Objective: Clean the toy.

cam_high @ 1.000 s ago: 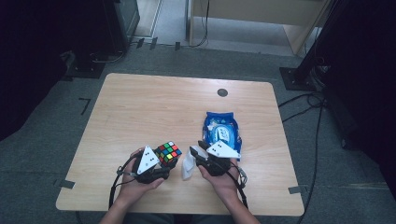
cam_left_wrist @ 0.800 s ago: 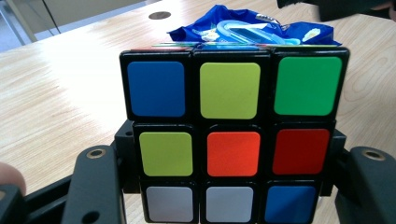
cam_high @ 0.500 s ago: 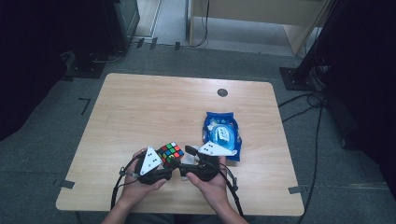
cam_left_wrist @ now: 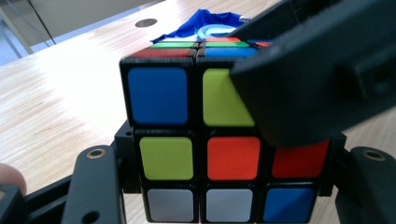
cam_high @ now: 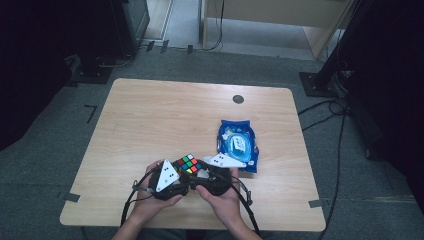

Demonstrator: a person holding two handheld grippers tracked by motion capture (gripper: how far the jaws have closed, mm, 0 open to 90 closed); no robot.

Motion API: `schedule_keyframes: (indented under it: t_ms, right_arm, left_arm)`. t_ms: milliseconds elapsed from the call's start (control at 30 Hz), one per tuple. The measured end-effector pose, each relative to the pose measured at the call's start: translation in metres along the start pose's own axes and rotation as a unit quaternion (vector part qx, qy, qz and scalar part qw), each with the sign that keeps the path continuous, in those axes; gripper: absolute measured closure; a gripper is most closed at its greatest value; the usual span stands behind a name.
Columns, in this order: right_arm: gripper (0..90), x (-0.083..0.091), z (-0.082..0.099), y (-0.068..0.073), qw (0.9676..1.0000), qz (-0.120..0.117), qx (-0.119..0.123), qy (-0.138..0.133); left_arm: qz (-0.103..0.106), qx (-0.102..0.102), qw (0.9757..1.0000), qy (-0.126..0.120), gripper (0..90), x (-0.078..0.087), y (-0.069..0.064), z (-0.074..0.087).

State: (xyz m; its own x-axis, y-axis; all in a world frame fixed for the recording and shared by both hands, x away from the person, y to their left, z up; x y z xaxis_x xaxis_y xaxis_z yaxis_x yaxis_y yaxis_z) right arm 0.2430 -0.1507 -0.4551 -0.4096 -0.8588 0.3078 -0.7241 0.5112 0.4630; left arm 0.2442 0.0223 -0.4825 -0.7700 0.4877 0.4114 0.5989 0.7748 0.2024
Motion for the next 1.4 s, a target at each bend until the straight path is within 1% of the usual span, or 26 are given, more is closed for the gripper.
schedule_keyframes:
  t_ms: [67, 133, 167, 200, 233, 267, 300, 367, 400, 433, 467, 533, 567, 633, 667, 700, 800, 867, 933, 1133, 1200, 1233, 1267, 1300, 1367, 1400]
  right_arm:
    - [34.6, -0.002, 0.001, 0.005, 0.9989, 0.023, 0.041, 0.008]
    - [34.6, -0.005, 0.002, 0.012, 0.9948, 0.049, 0.087, 0.021]
    - [34.6, -0.006, 0.002, 0.015, 0.9928, 0.055, 0.103, 0.025]
    - [34.4, -0.006, 0.002, 0.014, 0.9929, 0.051, 0.105, 0.024]
    - [34.1, -0.005, 0.001, 0.013, 0.9937, 0.044, 0.101, 0.021]
    - [33.4, -0.004, 0.000, 0.011, 0.9953, 0.029, 0.091, 0.013]
    - [32.7, 0.000, -0.003, 0.007, 0.9969, 0.004, 0.078, -0.001]
    - [29.2, 0.009, -0.008, 0.000, 0.9979, -0.028, 0.052, -0.029]
    - [29.3, 0.012, -0.009, -0.003, 0.9976, -0.033, 0.046, -0.039]
    - [29.7, 0.017, -0.010, -0.007, 0.9972, -0.035, 0.041, -0.052]
    - [31.1, 0.022, -0.010, -0.012, 0.9967, -0.029, 0.043, -0.064]
    - [34.4, 0.026, -0.004, -0.022, 0.9965, -0.016, 0.042, -0.070]
    - [34.7, 0.024, 0.001, -0.028, 0.9969, -0.011, 0.046, -0.063]
    - [35.3, 0.017, 0.011, -0.034, 0.9973, -0.002, 0.056, -0.048]
    - [35.0, 0.011, 0.016, -0.036, 0.9972, -0.002, 0.064, -0.038]
    - [33.8, 0.004, 0.022, -0.036, 0.9969, -0.001, 0.074, -0.026]
    - [29.7, -0.011, 0.030, -0.031, 0.9951, -0.003, 0.097, -0.019]
    - [28.8, -0.019, 0.033, -0.025, 0.9931, -0.001, 0.116, -0.020]
    - [27.9, -0.025, 0.035, -0.020, 0.9920, -0.004, 0.124, -0.021]
    - [27.3, -0.028, 0.037, -0.017, 0.9908, -0.008, 0.134, -0.020]
    - [28.5, -0.026, 0.037, -0.018, 0.9899, 0.001, 0.140, -0.019]
    - [32.0, -0.022, 0.036, -0.021, 0.9895, 0.014, 0.142, -0.020]
    - [34.2, -0.019, 0.034, -0.023, 0.9894, 0.025, 0.141, -0.024]
    - [38.2, -0.012, 0.030, -0.027, 0.9907, 0.035, 0.126, -0.038]
    - [42.6, 0.000, 0.021, -0.031, 0.9915, 0.040, 0.104, -0.066]
    - [44.3, 0.005, 0.016, -0.031, 0.9912, 0.042, 0.100, -0.075]
  left_arm:
    - [-0.005, -0.001, 1.0000, 0.005, 34.0, -0.001, -0.001, 0.000]
    - [-0.008, 0.000, 1.0000, 0.006, 33.9, -0.001, -0.002, 0.000]
    - [-0.010, -0.001, 0.9999, 0.004, 33.9, -0.001, -0.001, -0.001]
    - [-0.011, 0.000, 0.9999, 0.003, 34.0, 0.000, 0.000, -0.001]
    - [-0.006, 0.007, 1.0000, 0.001, 34.0, 0.000, 0.001, -0.001]
    - [-0.002, 0.015, 0.9999, 0.001, 34.0, 0.001, 0.004, -0.002]
    - [-0.002, 0.021, 0.9998, 0.002, 34.0, 0.000, 0.006, -0.001]
    - [-0.003, 0.039, 0.9992, 0.006, 34.0, 0.000, 0.015, 0.001]
    - [-0.005, 0.051, 0.9986, 0.007, 34.1, 0.001, 0.021, 0.001]
    - [-0.003, 0.064, 0.9979, 0.007, 34.0, 0.003, 0.028, 0.002]
    - [-0.006, 0.082, 0.9966, 0.004, 34.1, 0.004, 0.036, 0.001]
    - [-0.010, 0.101, 0.9949, 0.001, 34.0, 0.007, 0.046, 0.001]
    - [-0.009, 0.107, 0.9942, 0.001, 34.1, 0.008, 0.049, 0.000]
    - [-0.012, 0.116, 0.9932, 0.001, 34.0, 0.010, 0.055, -0.001]
    - [-0.007, 0.125, 0.9922, 0.001, 34.0, 0.011, 0.058, -0.002]
    - [-0.006, 0.130, 0.9915, 0.002, 34.0, 0.012, 0.059, -0.003]
    - [0.001, 0.144, 0.9896, 0.001, 34.0, 0.013, 0.061, -0.006]
    - [0.002, 0.147, 0.9891, 0.003, 34.0, 0.013, 0.061, -0.008]
    - [0.004, 0.147, 0.9891, 0.004, 34.0, 0.013, 0.060, -0.008]
    - [0.006, 0.138, 0.9905, 0.006, 34.1, 0.011, 0.054, -0.009]
    - [0.000, 0.129, 0.9916, 0.007, 34.0, 0.011, 0.054, -0.008]
    - [-0.003, 0.126, 0.9920, 0.007, 34.0, 0.011, 0.054, -0.007]
    - [-0.007, 0.121, 0.9927, 0.008, 34.0, 0.010, 0.054, -0.005]
    - [-0.006, 0.120, 0.9927, 0.008, 34.0, 0.010, 0.054, -0.004]
    - [0.000, 0.118, 0.9930, 0.007, 34.0, 0.008, 0.050, 0.000]
    - [-0.001, 0.110, 0.9939, 0.010, 34.0, 0.006, 0.048, 0.001]
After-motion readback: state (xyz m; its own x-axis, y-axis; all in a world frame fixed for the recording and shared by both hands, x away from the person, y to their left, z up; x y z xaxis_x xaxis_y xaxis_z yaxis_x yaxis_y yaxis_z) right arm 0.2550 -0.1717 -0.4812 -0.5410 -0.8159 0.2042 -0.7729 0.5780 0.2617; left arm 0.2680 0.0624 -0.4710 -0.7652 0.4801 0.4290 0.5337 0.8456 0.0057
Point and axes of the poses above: each handheld gripper's, and its own axes: x roughly backward along the jaws, z roughly out of its underside, y roughly to its left, the point moved 1 cm from there along -x, roughly forward along the jaws, and after that the axes turned 13 degrees about -z, right-handed, at the moved point
